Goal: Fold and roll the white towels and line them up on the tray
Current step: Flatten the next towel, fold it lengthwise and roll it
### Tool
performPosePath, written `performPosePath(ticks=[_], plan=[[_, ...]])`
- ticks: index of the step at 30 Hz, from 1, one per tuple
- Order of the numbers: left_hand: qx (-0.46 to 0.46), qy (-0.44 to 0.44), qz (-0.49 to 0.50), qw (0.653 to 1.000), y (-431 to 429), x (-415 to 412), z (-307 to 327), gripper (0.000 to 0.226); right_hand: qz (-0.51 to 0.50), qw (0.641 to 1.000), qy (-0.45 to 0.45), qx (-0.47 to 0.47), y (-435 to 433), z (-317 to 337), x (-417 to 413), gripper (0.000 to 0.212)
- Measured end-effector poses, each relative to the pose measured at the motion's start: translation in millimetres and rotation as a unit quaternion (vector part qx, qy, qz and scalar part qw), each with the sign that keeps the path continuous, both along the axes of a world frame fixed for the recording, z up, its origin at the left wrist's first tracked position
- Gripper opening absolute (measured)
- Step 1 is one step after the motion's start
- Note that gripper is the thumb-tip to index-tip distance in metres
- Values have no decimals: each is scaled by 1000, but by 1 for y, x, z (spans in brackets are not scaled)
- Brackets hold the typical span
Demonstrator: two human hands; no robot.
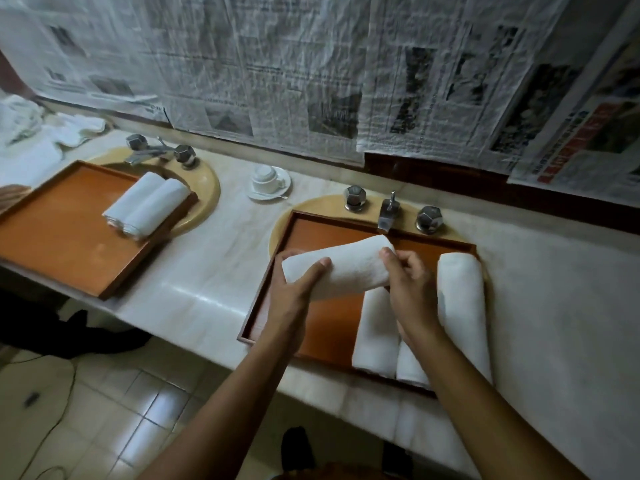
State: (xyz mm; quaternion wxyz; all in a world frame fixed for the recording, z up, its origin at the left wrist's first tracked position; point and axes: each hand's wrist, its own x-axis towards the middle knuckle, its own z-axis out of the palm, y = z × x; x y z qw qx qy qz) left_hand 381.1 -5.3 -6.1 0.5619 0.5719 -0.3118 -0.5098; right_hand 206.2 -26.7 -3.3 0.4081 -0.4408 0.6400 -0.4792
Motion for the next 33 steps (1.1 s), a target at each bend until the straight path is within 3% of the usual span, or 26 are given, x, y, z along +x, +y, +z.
performPosePath(ticks=[6, 11, 15, 19, 22, 26, 28, 31, 33], plan=[[4, 2, -36, 999, -13, 62, 3, 44, 1, 997, -71, -9, 6, -5, 45, 13], [12, 37, -69, 997, -15, 88, 2, 45, 54, 963, -229, 130, -3, 2, 63, 61], [12, 33, -80, 996, -12, 89, 1, 49, 82, 951, -257, 150, -13, 10, 68, 54], [-8, -123, -157, 980, -10, 102, -2, 39, 43, 968, -219, 118, -22, 10, 65, 50], [-24, -285, -284, 915, -16, 106, -2, 45, 39, 981, -134, 132, -28, 13, 59, 44], [-63, -363, -375, 851, -22, 89, -1, 57, 99, 979, -26, 173, -36, 23, 58, 44], [-46, -323, -377, 867, -26, 80, -9, 53, 106, 976, -3, 189, -41, 24, 55, 50], [65, -162, -323, 930, -30, 71, -29, 60, 83, 977, 50, 192, -41, 20, 45, 63], [143, -62, -288, 945, -30, 64, -43, 69, 65, 972, 134, 183, -31, 13, 33, 64]])
